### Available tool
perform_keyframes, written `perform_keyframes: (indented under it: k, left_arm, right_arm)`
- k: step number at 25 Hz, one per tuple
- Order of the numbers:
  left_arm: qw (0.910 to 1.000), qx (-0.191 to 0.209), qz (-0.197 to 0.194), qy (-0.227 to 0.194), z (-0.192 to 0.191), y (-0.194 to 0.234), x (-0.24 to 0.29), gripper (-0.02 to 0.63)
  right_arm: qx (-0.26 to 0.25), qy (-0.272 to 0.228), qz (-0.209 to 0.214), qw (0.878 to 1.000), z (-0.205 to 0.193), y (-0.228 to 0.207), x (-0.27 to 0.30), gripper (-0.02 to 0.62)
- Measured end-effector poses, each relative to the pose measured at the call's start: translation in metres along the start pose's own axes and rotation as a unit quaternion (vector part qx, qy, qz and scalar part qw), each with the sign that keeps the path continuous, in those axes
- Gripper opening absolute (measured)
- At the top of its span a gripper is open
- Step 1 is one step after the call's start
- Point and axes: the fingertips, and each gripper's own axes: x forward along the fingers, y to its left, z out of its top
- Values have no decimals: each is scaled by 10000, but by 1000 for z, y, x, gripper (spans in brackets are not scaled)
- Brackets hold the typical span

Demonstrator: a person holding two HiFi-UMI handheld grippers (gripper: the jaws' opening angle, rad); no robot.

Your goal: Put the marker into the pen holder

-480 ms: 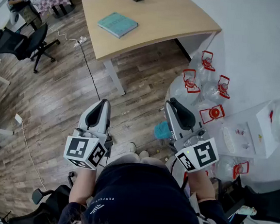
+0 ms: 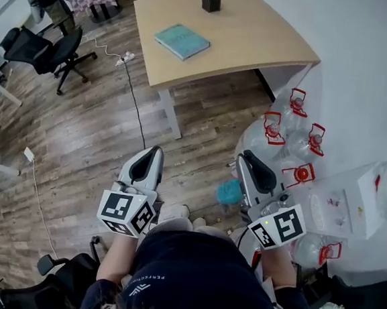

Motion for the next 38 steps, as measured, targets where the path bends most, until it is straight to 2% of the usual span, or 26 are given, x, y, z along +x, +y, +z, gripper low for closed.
perform_keyframes:
  k: [11,18,29,38]
  left_arm:
    - [9996,25,264,50,-4,29,-7,8]
    - [9997,6,252,46,1,57,17,8]
    - [9995,-169,252,121,22,147,83,8]
    - [9994,-202,187,190,37,202,125,9]
  right_arm:
    - [-64,65,286,9995,-5,10,30,43]
    - [-85,224,418,9988,-15,7,70,44]
    - [-48,380,471,9982,-24,-13,185,43]
    - [-116,449,679,9966,-31,-20,270,43]
